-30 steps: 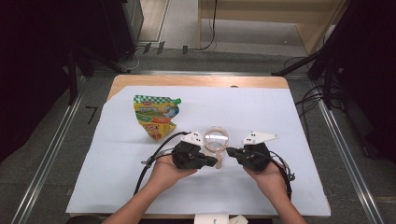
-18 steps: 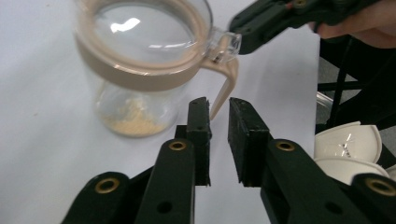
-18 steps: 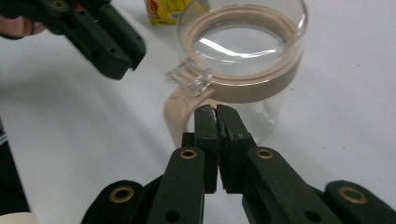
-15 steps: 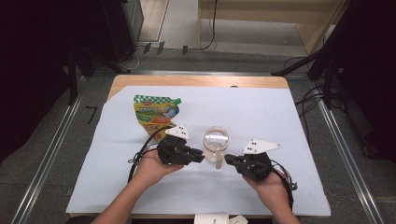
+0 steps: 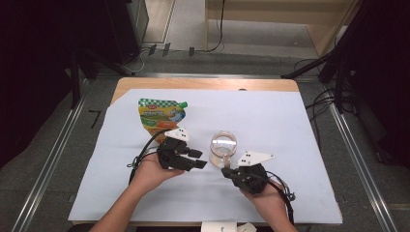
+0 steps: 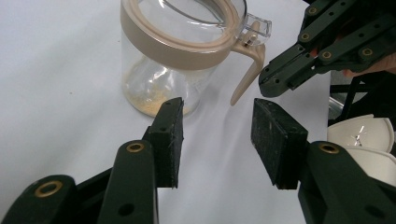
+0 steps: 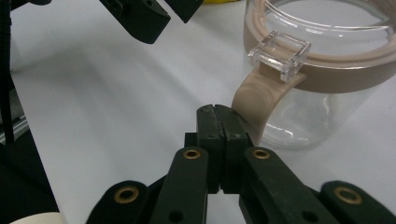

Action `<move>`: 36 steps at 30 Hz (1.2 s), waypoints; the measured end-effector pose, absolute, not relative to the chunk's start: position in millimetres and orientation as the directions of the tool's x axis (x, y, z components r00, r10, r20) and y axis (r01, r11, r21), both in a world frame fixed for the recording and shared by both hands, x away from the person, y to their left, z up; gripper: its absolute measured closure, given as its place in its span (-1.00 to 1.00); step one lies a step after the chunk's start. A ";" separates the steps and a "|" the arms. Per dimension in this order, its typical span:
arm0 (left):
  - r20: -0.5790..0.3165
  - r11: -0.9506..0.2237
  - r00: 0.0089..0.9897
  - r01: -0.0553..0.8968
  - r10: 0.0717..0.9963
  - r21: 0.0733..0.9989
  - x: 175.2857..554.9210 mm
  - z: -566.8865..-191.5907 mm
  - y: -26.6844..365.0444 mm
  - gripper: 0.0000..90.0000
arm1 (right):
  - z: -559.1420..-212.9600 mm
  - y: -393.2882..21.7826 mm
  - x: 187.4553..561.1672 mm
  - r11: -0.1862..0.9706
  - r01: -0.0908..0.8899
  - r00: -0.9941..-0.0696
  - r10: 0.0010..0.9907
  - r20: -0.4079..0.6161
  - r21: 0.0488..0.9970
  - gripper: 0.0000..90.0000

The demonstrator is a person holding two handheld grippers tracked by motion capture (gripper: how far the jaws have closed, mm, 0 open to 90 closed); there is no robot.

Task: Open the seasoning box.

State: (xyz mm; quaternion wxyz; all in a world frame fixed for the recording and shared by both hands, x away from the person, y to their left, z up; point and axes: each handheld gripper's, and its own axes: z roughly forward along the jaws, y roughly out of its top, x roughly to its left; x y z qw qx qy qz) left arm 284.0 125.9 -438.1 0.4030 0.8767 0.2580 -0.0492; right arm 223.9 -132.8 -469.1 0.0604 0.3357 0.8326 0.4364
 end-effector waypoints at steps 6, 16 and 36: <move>-0.287 -0.540 0.864 0.487 0.414 0.686 283.5 -438.8 126.4 0.13 | -469.0 -133.7 224.2 0.391 0.513 -0.764 0.613 0.199 0.764 1.00; -0.278 -0.538 0.864 0.484 0.420 0.690 284.6 -439.5 127.9 0.08 | -465.7 -137.3 224.1 0.377 0.515 -0.762 0.613 0.210 0.770 1.00; -0.248 -0.551 0.869 0.469 0.429 0.690 284.8 -440.8 127.1 0.05 | -472.7 -157.1 231.1 0.394 0.563 -0.706 0.686 0.175 0.727 1.00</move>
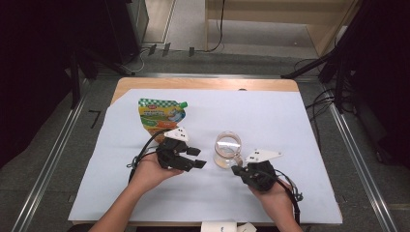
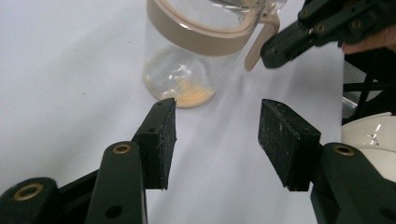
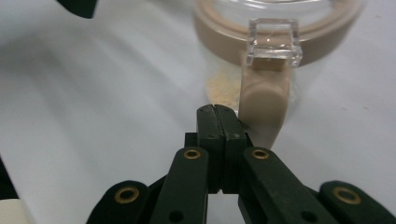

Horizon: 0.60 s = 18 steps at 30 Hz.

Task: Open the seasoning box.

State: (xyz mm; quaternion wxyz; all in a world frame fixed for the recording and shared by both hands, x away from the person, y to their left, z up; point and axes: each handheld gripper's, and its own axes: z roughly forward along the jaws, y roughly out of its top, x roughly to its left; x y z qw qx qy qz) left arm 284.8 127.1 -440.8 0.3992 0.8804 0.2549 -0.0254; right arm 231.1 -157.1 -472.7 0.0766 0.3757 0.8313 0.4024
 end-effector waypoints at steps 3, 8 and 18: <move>-0.253 -0.548 0.870 0.468 0.423 0.693 285.5 -442.2 124.7 0.03 | -472.5 -167.1 235.3 0.384 0.576 -0.686 0.707 0.172 0.722 1.00; -0.263 -0.549 0.873 0.467 0.411 0.693 286.2 -444.7 119.2 0.02 | -471.0 -184.6 245.0 0.374 0.593 -0.653 0.741 0.154 0.712 1.00; -0.258 -0.563 0.891 0.439 0.374 0.700 292.4 -443.6 98.3 -0.05 | -472.9 -203.5 271.9 0.348 0.600 -0.614 0.777 0.136 0.720 1.00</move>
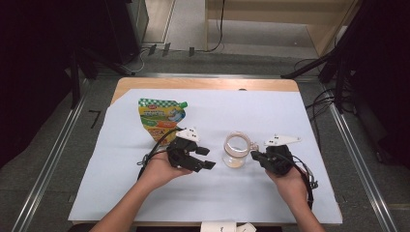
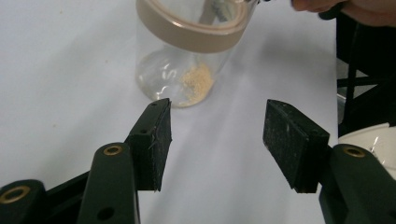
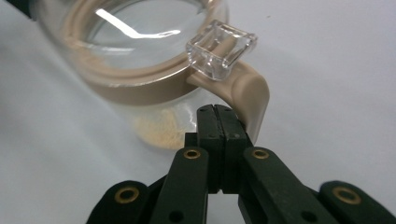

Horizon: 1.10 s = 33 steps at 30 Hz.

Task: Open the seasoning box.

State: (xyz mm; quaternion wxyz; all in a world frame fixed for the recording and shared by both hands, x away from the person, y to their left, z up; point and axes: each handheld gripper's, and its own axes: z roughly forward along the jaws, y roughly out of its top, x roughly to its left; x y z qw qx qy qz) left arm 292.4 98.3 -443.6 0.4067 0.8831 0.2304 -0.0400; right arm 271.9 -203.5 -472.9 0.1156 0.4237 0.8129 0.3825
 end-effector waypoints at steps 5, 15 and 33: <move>-0.258 -0.561 0.894 0.433 0.365 0.706 300.7 -441.2 84.2 -0.06 | -480.3 -211.0 289.9 0.308 0.608 -0.595 0.788 0.162 0.732 1.00; -0.269 -0.537 0.887 0.444 0.374 0.717 314.3 -446.3 73.7 -0.17 | -488.4 -203.9 312.8 0.340 0.538 -0.626 0.774 0.096 0.771 1.00; -0.268 -0.518 0.890 0.436 0.369 0.735 312.9 -444.4 82.3 -0.41 | -507.5 -188.2 313.6 0.389 0.595 -0.636 0.763 0.117 0.704 1.00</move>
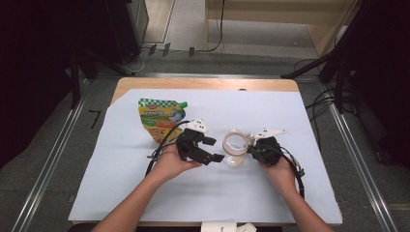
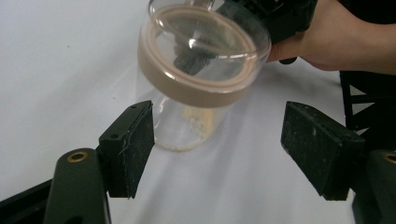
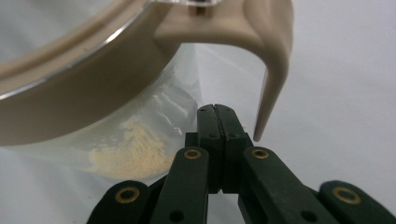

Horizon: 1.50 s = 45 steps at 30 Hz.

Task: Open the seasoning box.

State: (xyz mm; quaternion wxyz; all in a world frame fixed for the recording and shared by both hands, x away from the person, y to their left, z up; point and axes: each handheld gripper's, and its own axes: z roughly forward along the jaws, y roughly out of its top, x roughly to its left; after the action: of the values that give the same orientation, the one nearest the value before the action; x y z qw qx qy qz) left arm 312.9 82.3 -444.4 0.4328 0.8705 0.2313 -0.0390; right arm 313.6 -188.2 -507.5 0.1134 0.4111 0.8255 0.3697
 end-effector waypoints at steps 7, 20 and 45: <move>-0.251 -0.531 0.898 0.420 0.363 0.736 307.3 -443.8 84.4 -0.49 | -507.0 -170.2 304.1 0.413 0.577 -0.673 0.730 0.123 0.704 1.00; -0.200 -0.539 0.893 0.408 0.403 0.737 302.1 -458.0 79.9 -0.78 | -502.2 -150.0 288.7 0.422 0.563 -0.700 0.700 0.139 0.710 1.00; -0.168 -0.514 0.894 0.384 0.415 0.767 301.7 -446.7 78.2 -0.79 | -492.7 -150.8 281.1 0.412 0.557 -0.698 0.703 0.138 0.721 1.00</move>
State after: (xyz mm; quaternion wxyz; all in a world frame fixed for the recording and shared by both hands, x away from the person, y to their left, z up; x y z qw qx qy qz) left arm 301.7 78.2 -446.7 0.4359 0.8700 0.2296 0.0183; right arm 281.1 -150.8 -492.7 0.0935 0.3773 0.8351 0.3894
